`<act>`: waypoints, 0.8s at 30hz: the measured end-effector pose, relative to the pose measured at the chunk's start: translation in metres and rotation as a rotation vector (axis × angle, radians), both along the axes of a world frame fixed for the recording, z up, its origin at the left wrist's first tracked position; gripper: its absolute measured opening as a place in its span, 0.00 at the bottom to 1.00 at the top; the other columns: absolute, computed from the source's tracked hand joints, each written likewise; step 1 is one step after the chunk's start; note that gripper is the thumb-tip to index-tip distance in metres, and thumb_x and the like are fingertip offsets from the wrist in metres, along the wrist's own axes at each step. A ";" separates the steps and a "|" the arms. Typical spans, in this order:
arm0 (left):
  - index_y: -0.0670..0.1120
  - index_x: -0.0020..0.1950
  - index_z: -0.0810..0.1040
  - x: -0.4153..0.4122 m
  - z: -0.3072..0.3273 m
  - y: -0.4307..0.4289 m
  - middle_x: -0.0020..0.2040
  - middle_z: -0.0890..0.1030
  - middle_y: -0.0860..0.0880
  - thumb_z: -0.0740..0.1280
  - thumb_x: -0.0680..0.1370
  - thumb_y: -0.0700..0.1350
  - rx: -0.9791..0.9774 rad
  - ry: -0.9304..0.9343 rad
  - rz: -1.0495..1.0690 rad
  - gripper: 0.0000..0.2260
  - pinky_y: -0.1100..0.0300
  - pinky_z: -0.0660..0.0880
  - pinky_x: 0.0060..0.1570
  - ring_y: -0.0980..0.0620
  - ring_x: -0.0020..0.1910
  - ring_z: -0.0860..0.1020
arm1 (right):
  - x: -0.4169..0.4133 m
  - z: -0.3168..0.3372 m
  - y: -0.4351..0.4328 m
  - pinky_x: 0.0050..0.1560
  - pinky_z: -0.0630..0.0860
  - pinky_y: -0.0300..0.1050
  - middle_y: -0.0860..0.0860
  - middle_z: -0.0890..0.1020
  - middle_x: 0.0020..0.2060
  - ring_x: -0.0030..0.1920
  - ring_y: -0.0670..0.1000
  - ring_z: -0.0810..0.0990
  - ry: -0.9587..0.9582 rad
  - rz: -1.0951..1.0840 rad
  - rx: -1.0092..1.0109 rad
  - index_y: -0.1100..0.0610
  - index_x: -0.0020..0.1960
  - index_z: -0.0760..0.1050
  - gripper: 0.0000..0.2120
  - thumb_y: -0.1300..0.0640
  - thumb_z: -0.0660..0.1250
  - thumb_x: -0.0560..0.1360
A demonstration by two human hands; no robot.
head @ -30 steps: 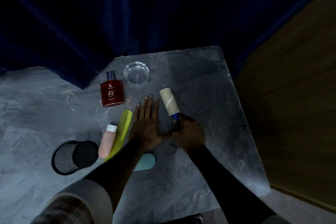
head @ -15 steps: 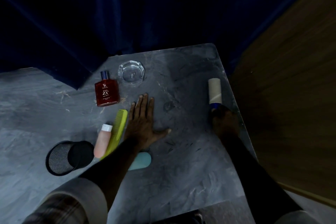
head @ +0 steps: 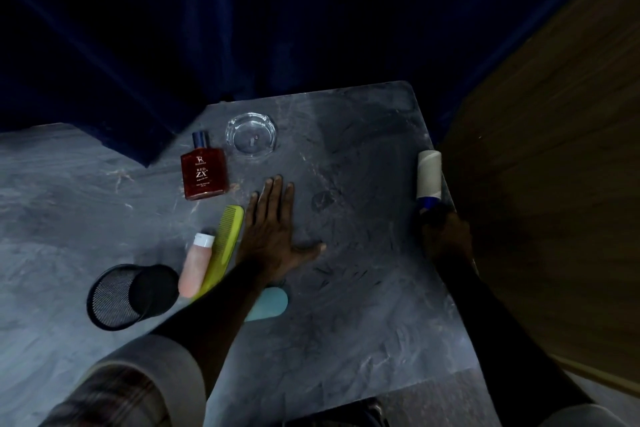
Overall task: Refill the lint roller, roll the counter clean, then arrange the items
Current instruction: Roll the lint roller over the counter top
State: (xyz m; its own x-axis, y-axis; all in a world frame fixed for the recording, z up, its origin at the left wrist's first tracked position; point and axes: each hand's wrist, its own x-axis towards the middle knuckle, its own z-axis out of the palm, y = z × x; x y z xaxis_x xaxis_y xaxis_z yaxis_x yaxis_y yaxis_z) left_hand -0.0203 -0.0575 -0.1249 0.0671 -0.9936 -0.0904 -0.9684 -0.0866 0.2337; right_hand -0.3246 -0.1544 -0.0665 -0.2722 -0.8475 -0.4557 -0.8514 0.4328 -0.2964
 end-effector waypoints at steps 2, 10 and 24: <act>0.43 0.87 0.50 0.000 0.001 0.000 0.88 0.49 0.40 0.58 0.69 0.83 -0.001 0.003 0.001 0.60 0.38 0.50 0.85 0.39 0.88 0.50 | 0.011 0.001 0.005 0.66 0.74 0.60 0.59 0.78 0.63 0.63 0.60 0.77 0.018 0.079 -0.028 0.56 0.68 0.71 0.18 0.49 0.61 0.82; 0.43 0.87 0.50 0.001 0.002 0.000 0.88 0.49 0.40 0.60 0.68 0.82 0.000 0.010 0.012 0.61 0.39 0.49 0.85 0.40 0.88 0.50 | 0.056 -0.001 0.018 0.59 0.75 0.57 0.61 0.81 0.58 0.59 0.64 0.80 -0.037 0.268 -0.112 0.59 0.63 0.76 0.15 0.54 0.63 0.79; 0.40 0.87 0.51 0.002 0.000 -0.001 0.88 0.51 0.39 0.60 0.65 0.83 0.005 0.053 0.028 0.64 0.38 0.51 0.85 0.41 0.88 0.50 | 0.141 -0.002 0.063 0.47 0.78 0.50 0.58 0.85 0.47 0.46 0.61 0.84 -0.026 0.571 -0.296 0.58 0.56 0.80 0.14 0.50 0.62 0.79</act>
